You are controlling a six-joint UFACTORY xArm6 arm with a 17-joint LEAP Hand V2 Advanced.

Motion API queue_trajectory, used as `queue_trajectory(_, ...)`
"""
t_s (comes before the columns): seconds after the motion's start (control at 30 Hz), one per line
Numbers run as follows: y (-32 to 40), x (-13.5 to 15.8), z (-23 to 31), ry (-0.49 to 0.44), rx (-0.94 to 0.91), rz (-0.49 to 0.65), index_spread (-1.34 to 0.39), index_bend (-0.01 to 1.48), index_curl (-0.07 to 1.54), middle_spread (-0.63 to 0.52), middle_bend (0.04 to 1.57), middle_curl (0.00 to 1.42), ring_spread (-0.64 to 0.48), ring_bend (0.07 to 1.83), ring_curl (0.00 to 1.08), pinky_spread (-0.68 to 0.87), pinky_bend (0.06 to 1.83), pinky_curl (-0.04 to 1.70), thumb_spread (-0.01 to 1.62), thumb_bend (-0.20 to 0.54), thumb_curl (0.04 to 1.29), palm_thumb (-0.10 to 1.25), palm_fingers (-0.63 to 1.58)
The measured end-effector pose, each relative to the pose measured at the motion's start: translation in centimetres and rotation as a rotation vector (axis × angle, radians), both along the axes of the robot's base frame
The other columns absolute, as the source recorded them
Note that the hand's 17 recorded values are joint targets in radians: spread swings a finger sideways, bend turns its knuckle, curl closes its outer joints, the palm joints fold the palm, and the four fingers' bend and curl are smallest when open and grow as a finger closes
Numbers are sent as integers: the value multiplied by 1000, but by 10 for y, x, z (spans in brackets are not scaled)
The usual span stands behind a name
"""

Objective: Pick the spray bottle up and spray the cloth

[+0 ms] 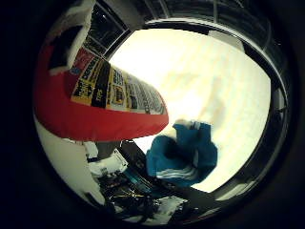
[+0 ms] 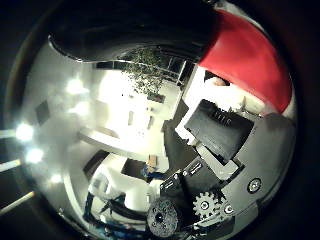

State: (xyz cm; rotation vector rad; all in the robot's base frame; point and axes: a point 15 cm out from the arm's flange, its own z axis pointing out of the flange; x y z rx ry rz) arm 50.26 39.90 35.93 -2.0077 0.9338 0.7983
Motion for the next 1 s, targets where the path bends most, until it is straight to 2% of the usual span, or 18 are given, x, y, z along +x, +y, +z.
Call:
queue_trajectory(0.17,33,-7,-32,35,74,42,-222,1130,799,-98,1372,659,-161,1507,586,-226,1011,1281,424,-21,986,1064,1181)
queue_trajectory(0.37,48,-3,-63,64,96,35,-222,1129,800,-98,1371,660,-161,1502,589,-226,1012,1280,416,-20,984,1063,1182)
queue_trajectory(1.0,43,4,-195,126,30,31,-222,1130,800,-98,1368,657,-161,1501,592,-230,997,1283,392,-20,981,1059,1180)
